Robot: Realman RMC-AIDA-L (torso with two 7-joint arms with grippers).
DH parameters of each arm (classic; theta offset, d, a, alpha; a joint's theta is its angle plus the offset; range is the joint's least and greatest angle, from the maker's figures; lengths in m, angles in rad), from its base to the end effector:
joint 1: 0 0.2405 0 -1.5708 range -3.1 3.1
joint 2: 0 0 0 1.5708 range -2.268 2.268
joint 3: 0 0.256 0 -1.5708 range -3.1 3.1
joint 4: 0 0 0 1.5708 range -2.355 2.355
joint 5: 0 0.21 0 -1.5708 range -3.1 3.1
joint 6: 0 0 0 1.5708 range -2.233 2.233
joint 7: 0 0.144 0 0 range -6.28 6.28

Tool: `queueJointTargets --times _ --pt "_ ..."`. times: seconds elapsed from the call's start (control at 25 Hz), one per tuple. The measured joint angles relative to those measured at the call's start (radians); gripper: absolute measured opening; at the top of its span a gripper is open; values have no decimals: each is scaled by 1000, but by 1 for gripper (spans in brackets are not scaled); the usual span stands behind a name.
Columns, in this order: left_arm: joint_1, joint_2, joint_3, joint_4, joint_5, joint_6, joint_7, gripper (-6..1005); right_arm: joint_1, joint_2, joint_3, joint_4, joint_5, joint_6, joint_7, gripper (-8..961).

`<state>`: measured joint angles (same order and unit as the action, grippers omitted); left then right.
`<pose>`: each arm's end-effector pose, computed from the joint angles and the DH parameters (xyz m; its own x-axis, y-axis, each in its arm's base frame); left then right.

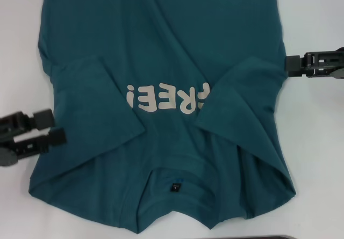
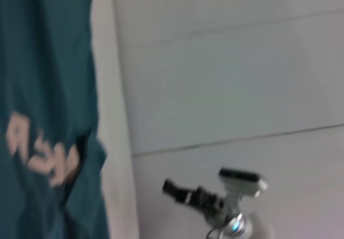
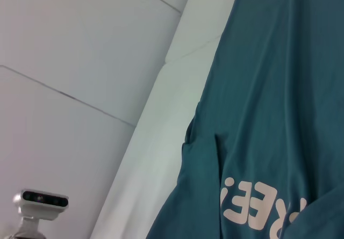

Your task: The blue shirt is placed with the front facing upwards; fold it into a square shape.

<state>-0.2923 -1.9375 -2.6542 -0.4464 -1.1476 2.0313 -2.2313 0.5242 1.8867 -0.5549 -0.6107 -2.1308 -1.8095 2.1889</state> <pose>-0.3207 0.2125 0.0544 -0.1028 0.9438 0.3140 0.7582 -0.1299 0.6389 0.2957 0.3117 0.0759 0.2523 -0.8976 -0.3615 -0.8969 -0.3572 0.2607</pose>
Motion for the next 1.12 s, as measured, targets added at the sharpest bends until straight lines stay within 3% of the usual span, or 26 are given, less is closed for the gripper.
queueJointTargets --times 0.32,0.56,1.12 --pt "36 40 -4 -46 108 -71 -69 762 -2 -2 -11 0 0 9 -11 731" --pt "68 37 -15 -90 180 -105 -71 763 -2 0 -15 1 0 27 -11 728" --pt "93 27 -42 -129 212 -159 -53 763 -10 8 -18 11 -2 76 -14 720"
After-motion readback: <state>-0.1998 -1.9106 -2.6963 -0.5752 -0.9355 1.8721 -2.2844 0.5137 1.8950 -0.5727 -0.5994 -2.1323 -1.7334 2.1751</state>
